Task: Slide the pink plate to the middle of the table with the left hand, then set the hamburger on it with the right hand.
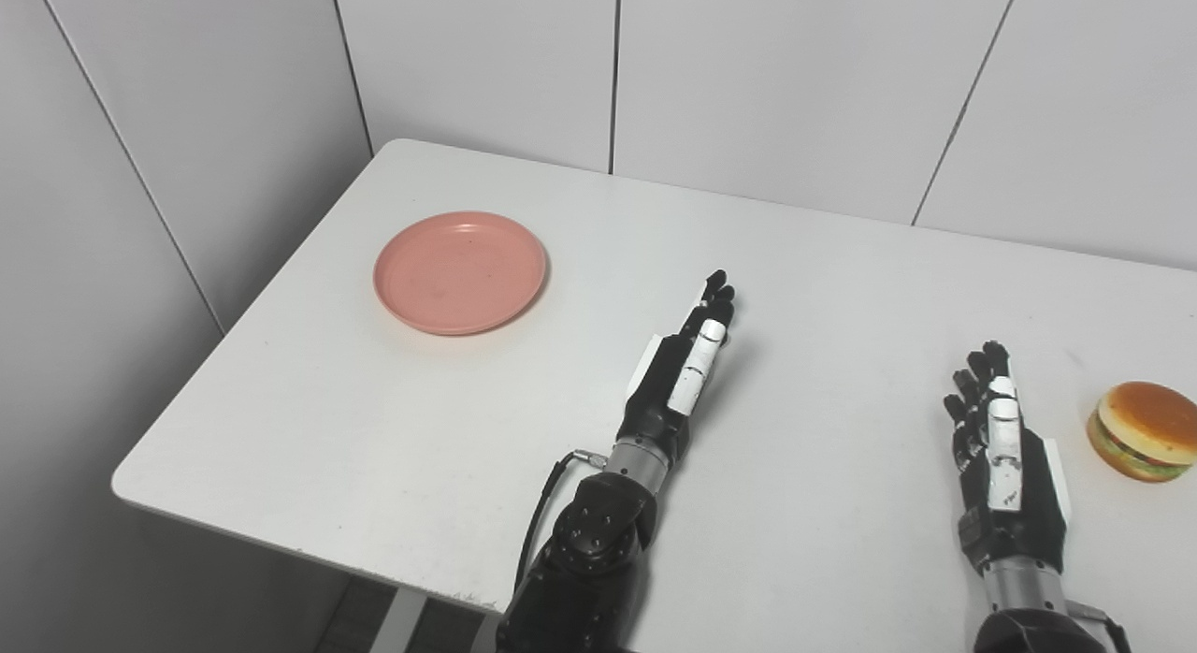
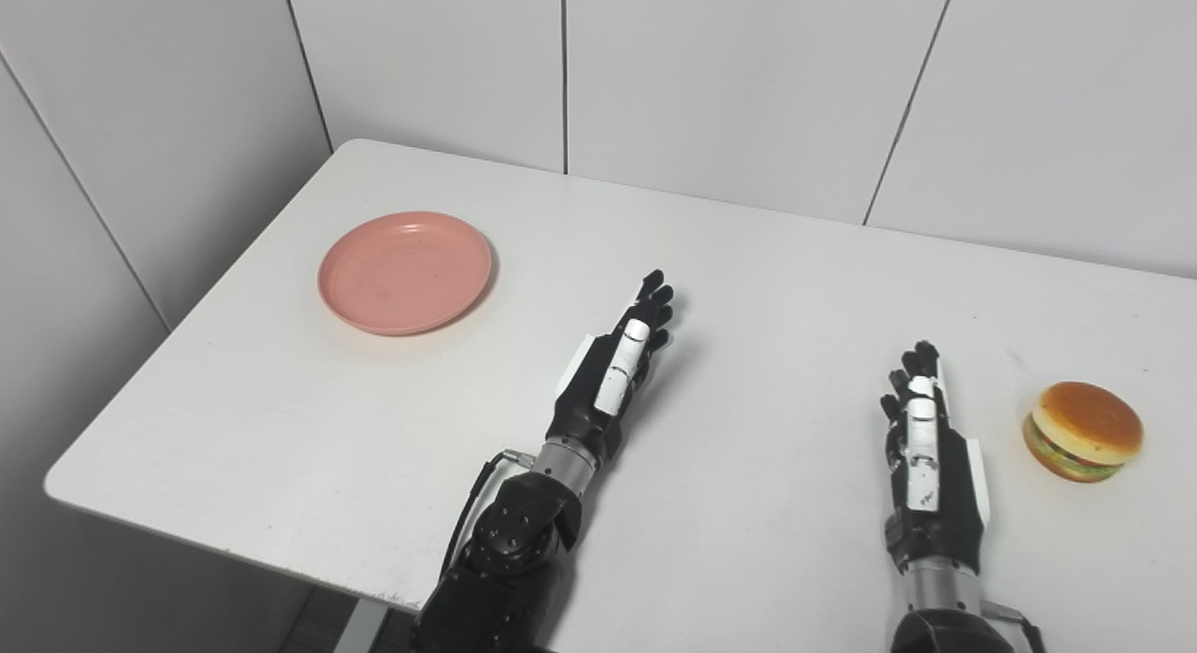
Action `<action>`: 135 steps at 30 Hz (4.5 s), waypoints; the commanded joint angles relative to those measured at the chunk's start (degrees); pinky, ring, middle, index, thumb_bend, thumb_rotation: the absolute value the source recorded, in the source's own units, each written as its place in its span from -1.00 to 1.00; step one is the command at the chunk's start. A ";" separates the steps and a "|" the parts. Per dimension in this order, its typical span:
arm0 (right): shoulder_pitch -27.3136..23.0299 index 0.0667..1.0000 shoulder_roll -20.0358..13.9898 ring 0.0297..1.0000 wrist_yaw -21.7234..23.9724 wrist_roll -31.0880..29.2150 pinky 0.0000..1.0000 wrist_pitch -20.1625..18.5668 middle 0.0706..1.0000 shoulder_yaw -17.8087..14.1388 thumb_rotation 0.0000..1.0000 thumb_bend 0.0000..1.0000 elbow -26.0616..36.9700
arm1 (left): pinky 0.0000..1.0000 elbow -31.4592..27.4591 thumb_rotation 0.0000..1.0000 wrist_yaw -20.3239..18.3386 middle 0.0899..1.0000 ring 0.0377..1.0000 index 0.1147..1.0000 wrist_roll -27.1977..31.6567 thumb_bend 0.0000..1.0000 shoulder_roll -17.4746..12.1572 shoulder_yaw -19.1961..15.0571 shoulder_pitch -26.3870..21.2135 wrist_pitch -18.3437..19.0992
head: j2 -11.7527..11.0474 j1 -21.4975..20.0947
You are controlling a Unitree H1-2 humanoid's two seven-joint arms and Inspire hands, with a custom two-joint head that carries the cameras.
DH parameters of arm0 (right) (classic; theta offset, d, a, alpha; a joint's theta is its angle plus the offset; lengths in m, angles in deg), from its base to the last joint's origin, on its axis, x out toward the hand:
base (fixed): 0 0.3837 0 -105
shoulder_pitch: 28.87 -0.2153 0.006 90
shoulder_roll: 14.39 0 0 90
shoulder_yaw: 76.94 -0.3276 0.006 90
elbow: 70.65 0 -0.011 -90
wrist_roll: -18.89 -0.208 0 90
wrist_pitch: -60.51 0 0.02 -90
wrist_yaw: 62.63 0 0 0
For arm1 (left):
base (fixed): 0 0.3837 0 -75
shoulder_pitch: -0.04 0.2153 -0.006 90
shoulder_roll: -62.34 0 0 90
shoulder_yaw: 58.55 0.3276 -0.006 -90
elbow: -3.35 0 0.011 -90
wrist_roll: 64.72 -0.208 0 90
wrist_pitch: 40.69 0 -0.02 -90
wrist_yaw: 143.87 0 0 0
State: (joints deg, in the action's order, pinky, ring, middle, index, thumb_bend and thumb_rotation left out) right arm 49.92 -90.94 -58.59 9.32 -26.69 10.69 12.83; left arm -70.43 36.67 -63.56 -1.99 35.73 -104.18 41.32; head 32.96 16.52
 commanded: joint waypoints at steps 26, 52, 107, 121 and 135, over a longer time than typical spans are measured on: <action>-0.62 1.00 1.02 1.00 1.12 0.30 1.00 2.76 1.00 0.47 0.86 0.23 -0.94 | 0.31 -13.09 1.00 4.66 0.39 0.40 0.34 6.82 0.67 -8.59 -14.79 -10.49 6.02 | -0.56 0.24; 0.00 1.00 0.98 1.00 1.14 0.99 1.00 0.59 1.00 1.30 0.85 0.08 1.30 | 0.26 11.46 1.00 6.33 0.25 0.29 0.19 12.08 0.84 -29.55 -27.91 -19.76 -1.02 | -0.76 0.17; 0.49 1.00 1.06 1.00 0.68 0.85 1.00 0.39 1.00 1.09 0.85 0.22 2.25 | 0.65 28.59 1.00 3.57 0.58 0.63 0.50 14.10 0.92 -26.54 -23.99 -18.27 -4.00 | 0.53 0.24; 0.11 1.00 1.30 1.00 0.52 1.69 1.00 0.87 1.00 1.63 0.87 0.15 1.64 | 0.64 26.31 1.00 1.78 0.57 0.64 0.52 13.65 0.89 -23.22 -21.14 -18.04 -4.05 | 0.32 -2.12; 0.33 1.00 2.10 0.96 -1.35 5.41 0.98 1.20 0.99 2.51 0.95 0.07 2.28 | 0.63 23.76 1.00 0.07 0.58 0.63 0.52 12.41 0.85 -18.57 -16.92 -17.36 -3.17 | 0.49 -6.88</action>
State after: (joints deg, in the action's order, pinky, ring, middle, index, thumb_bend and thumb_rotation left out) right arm 50.72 -89.26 -59.67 14.57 -26.90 12.93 14.51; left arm -46.31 37.30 -51.11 -21.14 18.32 -120.75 37.92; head 33.40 9.59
